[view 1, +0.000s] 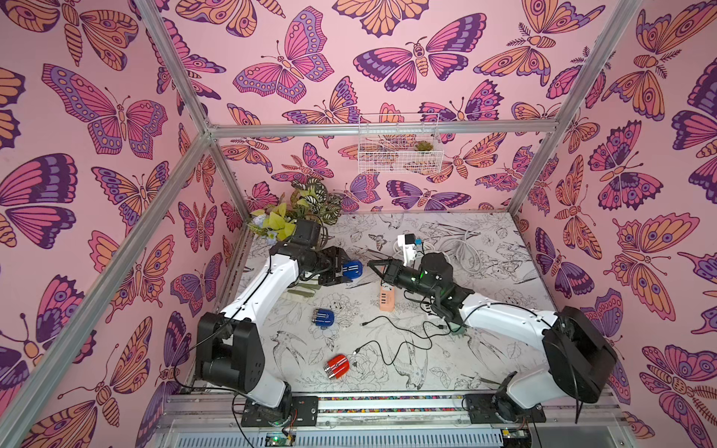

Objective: Charge the electric shaver
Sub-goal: Insert the charging cable into the electric shaver.

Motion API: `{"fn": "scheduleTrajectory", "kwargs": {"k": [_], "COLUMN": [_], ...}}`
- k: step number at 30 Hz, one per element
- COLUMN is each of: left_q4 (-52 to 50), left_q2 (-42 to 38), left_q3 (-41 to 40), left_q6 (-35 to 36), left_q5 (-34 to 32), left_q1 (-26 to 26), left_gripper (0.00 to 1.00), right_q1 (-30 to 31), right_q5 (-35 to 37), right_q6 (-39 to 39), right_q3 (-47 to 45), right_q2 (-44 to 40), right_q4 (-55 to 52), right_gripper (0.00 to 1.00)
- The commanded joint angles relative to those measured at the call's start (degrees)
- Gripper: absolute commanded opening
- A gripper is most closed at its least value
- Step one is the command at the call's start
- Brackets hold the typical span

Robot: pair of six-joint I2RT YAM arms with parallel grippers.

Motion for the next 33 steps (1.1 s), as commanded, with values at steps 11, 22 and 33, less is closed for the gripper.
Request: {"fn": "scheduleTrajectory", "kwargs": {"k": [11,22,33], "left_q4": [0.4,0.3,0.4], "left_q2": [-0.2,-0.3,-0.6], "left_q3": [-0.1,-0.4,-0.2], "left_q6": [-0.3,-0.3,-0.3], "left_q5": [0.9,0.6,0.7], "left_q1": [-0.9,-1.6,-1.6], "left_gripper": [0.00,0.00,0.00], "right_q1": [0.6,0.6,0.7], "right_q5": [-0.5,-0.5,0.5], "right_q6": [-1.2,-0.7,-1.2], "right_q3": [2.5,2.4,0.4], "right_q2": [2.9,2.9,4.0], "right_q4": [-1.8,-2.1,-3.0], "right_gripper": [0.00,0.00,0.00]}}
